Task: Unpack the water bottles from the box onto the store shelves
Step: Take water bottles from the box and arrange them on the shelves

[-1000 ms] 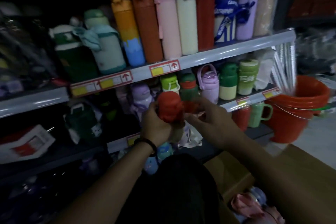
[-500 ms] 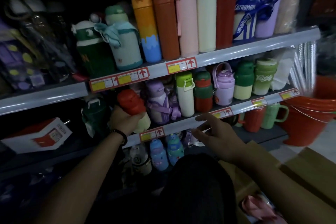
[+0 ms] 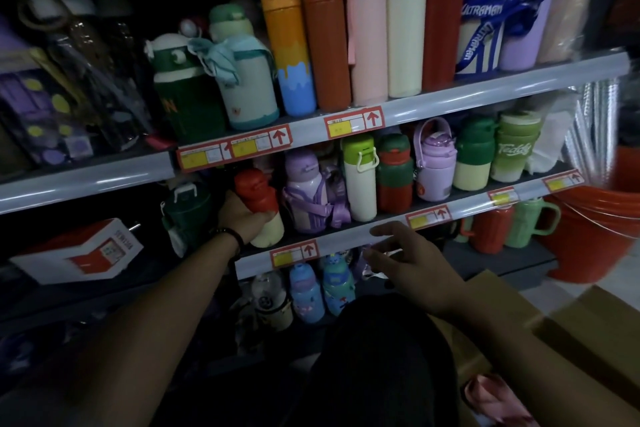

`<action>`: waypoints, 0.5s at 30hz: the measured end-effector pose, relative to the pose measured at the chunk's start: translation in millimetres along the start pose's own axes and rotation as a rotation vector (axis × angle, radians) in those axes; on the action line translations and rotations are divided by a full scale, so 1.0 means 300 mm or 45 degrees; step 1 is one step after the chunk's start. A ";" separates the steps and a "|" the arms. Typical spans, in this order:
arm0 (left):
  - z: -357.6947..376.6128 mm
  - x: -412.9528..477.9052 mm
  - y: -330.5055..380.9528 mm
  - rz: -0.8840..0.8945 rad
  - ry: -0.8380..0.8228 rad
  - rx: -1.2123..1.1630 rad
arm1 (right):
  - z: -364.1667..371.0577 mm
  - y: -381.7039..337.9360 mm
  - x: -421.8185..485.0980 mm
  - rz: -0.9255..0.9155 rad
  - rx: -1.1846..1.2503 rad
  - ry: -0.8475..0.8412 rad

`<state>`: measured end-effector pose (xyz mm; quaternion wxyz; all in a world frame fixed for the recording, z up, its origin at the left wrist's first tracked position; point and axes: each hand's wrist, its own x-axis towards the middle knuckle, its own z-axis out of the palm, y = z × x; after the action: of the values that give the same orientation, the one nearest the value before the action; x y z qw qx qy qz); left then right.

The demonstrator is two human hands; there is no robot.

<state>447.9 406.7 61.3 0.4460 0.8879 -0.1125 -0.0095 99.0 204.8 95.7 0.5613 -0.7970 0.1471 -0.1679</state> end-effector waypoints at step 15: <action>0.097 0.081 0.019 0.034 -0.137 -0.049 | 0.016 0.059 0.015 0.016 -0.080 -0.030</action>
<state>467.1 375.4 50.3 0.4566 0.8757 -0.1480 -0.0534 104.3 201.2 78.1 0.5387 -0.8152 0.1505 -0.1502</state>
